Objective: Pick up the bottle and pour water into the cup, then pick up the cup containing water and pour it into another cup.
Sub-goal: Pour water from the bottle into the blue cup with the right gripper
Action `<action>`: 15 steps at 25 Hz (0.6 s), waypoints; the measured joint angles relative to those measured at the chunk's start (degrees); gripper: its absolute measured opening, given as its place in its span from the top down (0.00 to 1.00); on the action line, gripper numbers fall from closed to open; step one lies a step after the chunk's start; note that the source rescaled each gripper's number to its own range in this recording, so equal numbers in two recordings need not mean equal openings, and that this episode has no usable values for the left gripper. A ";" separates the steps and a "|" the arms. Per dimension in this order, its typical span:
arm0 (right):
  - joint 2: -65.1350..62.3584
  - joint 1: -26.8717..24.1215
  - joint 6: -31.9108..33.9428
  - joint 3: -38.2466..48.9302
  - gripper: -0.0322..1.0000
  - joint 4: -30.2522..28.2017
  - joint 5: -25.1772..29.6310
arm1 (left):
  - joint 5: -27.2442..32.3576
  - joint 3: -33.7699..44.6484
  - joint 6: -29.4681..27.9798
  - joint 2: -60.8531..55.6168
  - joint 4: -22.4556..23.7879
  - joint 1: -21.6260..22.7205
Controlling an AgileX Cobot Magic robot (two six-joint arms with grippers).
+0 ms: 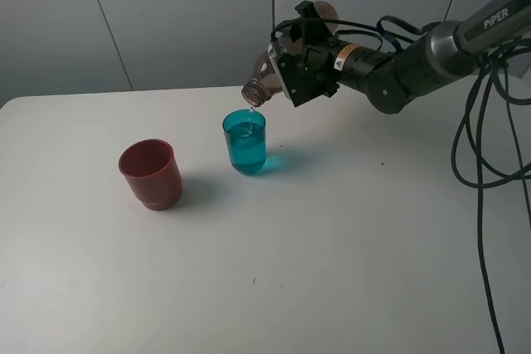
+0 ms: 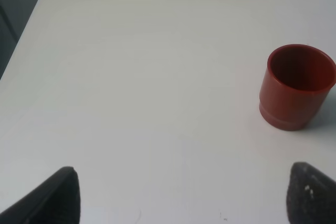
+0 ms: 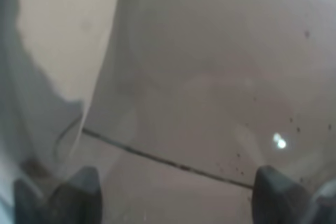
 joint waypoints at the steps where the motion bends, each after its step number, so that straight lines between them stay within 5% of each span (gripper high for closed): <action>1: 0.00 0.36 0.00 0.00 0.96 -0.11 0.00 | 0.00 0.00 0.00 0.00 0.00 0.00; 15: 0.00 0.87 2.19 0.00 0.96 -0.11 0.00 | 0.00 0.00 0.15 0.00 0.00 0.00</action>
